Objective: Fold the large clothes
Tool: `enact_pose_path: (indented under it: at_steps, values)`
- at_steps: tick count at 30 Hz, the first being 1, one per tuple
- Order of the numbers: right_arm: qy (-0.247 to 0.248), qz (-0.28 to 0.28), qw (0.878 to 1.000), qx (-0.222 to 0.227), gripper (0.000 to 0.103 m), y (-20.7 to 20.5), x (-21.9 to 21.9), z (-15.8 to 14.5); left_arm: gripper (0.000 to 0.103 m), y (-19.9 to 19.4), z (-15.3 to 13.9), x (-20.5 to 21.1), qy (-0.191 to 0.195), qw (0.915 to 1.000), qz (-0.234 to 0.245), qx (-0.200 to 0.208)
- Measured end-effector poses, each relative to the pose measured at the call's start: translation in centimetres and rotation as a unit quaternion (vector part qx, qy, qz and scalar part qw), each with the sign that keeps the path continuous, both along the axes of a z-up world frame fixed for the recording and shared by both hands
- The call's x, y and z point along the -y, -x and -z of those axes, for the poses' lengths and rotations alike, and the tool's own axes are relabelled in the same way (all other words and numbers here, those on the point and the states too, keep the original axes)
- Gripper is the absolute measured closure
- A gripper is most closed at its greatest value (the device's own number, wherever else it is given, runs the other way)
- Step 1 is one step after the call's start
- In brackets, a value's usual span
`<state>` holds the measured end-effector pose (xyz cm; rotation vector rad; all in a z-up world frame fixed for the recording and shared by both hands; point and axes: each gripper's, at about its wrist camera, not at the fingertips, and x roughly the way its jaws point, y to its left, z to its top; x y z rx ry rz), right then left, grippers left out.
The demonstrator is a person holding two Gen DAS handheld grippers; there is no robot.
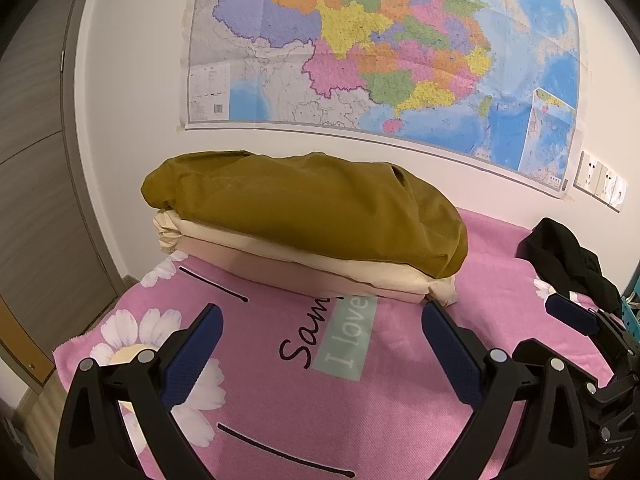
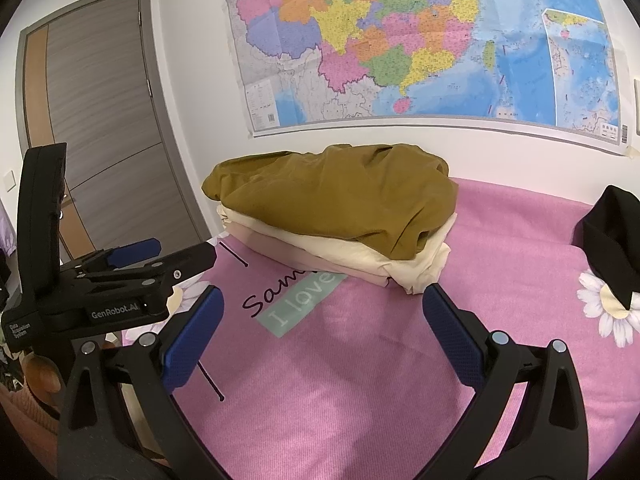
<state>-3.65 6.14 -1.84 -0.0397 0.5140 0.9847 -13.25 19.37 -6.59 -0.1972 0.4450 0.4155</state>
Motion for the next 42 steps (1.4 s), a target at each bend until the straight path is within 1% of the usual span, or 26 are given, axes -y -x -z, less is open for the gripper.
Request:
enact_pose_path:
  at_steps: [42]
  values:
    - [0.0, 0.001, 1.0, -0.003, 0.005, -0.65, -0.2, -0.03, 0.007, -0.65, 0.39, -0.02, 0.005, 1.0, 0.002, -0.005]
